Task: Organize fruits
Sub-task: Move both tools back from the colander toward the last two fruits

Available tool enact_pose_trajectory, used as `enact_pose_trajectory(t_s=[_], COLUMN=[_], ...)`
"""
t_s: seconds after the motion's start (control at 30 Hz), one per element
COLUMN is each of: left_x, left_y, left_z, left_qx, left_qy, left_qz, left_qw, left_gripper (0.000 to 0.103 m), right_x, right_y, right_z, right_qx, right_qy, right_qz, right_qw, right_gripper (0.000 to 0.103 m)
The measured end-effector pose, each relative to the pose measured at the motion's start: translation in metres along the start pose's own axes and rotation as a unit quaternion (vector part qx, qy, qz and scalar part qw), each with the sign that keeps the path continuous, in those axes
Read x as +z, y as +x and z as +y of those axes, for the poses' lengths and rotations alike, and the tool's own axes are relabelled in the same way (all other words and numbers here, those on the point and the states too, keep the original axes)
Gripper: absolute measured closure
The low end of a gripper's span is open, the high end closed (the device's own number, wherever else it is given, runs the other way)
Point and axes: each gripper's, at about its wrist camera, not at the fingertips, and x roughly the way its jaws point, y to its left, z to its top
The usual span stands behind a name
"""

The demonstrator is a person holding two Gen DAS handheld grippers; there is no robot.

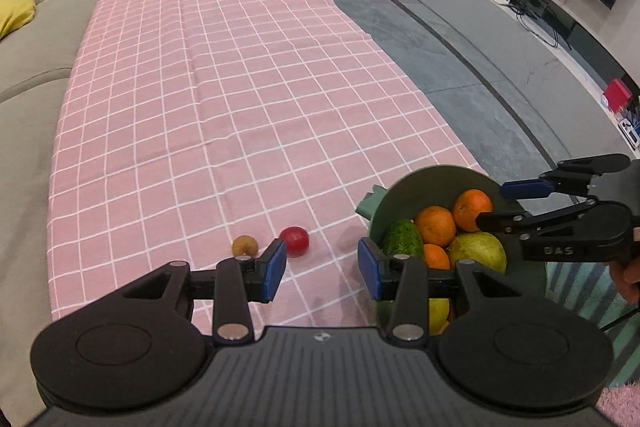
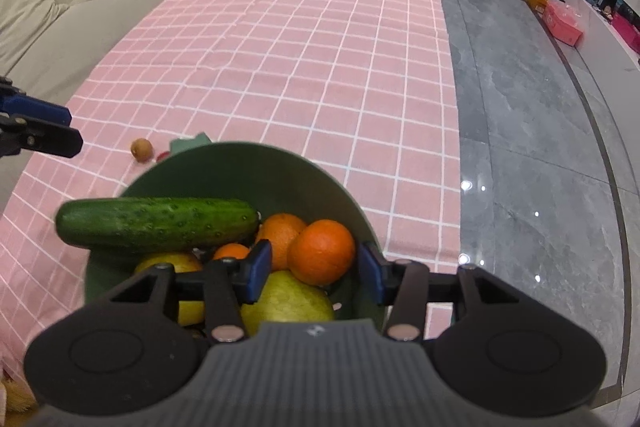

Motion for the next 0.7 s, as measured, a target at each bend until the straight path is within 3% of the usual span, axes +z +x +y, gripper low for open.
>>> enact_pose_trajectory(t_s=[0.37, 0.5, 0.7], left_x=[-0.022, -0.025, -0.032], left_y=[-0.018, -0.017, -0.014], left_z=[0.021, 0.024, 0.021], left_qx=[0.014, 0.025, 0.076], left_qy=[0.004, 0.002, 0.039], left_qz=[-0.014, -0.019, -0.054], left_qw=[0.9998, 0.9995, 0.9949], left_gripper=[0.054, 0.055, 0.057], right_x=[0.025, 0.037, 0.047], right_y=[-0.034, -0.029, -0.02], right_z=[0.035, 0.06, 0.095], right_qx=[0.053, 0.063, 0.067], right_qy=[0.003, -0.025, -0.095], right_qz=[-0.044, -0.047, -0.06], right_qw=[0.998, 0.997, 0.991], right_gripper=[0.056, 0.056, 0.061])
